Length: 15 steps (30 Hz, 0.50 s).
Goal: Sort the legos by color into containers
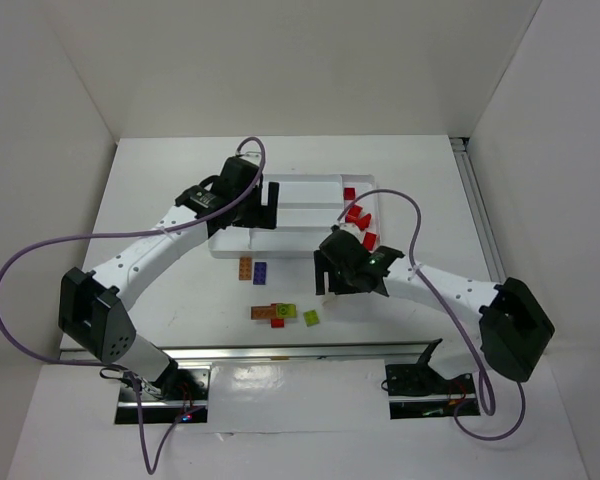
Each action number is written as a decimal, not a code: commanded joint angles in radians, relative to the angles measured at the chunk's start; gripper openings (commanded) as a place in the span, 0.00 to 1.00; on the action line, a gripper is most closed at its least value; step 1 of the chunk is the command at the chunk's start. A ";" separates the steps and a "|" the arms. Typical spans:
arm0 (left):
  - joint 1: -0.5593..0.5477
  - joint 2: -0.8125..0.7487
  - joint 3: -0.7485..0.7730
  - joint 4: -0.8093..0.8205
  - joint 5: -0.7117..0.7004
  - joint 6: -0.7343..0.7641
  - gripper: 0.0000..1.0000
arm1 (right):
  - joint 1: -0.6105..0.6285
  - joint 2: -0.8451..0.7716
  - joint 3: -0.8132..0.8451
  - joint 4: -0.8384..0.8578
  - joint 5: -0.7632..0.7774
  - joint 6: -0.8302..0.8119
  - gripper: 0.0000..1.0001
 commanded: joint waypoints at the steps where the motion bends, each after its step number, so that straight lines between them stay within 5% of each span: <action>1: 0.005 0.007 0.038 -0.003 0.008 -0.015 0.98 | 0.055 -0.007 0.014 -0.075 0.024 0.185 0.82; 15: 0.005 -0.011 0.020 -0.003 0.008 -0.015 0.98 | 0.092 0.155 0.032 0.001 0.041 0.315 0.65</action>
